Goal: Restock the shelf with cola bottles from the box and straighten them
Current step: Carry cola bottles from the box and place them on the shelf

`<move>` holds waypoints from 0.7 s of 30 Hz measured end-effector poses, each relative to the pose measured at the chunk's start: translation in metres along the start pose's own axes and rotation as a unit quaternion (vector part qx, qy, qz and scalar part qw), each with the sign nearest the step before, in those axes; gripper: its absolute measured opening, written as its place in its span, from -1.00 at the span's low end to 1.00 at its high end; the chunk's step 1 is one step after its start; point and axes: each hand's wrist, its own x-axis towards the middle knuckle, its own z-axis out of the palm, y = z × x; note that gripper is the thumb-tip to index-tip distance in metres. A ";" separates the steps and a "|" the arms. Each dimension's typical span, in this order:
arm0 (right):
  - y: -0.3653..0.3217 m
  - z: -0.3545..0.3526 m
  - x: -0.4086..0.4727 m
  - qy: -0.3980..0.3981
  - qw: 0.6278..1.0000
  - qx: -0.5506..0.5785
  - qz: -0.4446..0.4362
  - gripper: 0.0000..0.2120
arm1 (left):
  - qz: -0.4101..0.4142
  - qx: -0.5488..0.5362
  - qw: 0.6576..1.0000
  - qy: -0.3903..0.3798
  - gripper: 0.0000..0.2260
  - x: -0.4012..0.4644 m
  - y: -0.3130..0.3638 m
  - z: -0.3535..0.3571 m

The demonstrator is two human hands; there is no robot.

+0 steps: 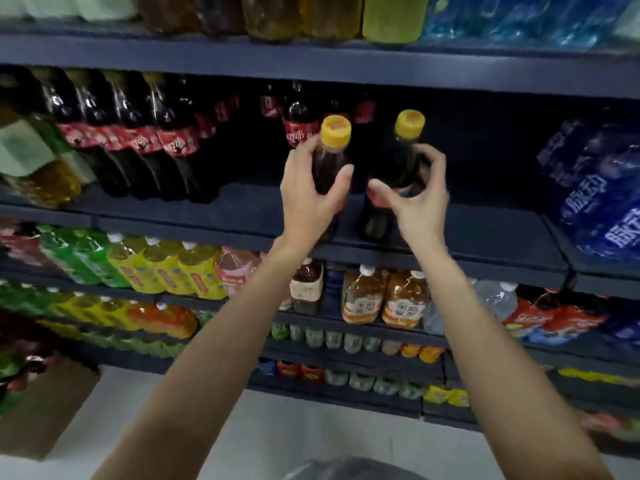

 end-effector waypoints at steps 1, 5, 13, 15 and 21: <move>0.004 0.008 0.008 0.011 1.000 -0.015 0.005 -0.40 | -0.013 -0.010 1.000 -0.002 -0.51 0.005 -0.007 0.006; 0.017 0.029 0.030 0.039 0.998 -0.037 0.028 -0.38 | -0.060 -0.062 0.996 0.011 -0.48 0.015 -0.024 0.027; 0.054 0.041 0.016 -0.072 0.991 -0.097 0.048 -0.04 | -0.077 -0.039 0.988 -0.128 -0.12 0.014 -0.070 0.035; 0.066 0.042 0.008 -0.059 0.991 -0.107 0.060 -0.05 | -0.066 0.017 0.986 -0.152 -0.04 -0.004 -0.082 0.029; 0.078 0.056 0.041 0.002 0.987 -0.132 0.087 -0.12 | -0.088 0.098 0.983 -0.128 -0.14 -0.021 -0.090 0.027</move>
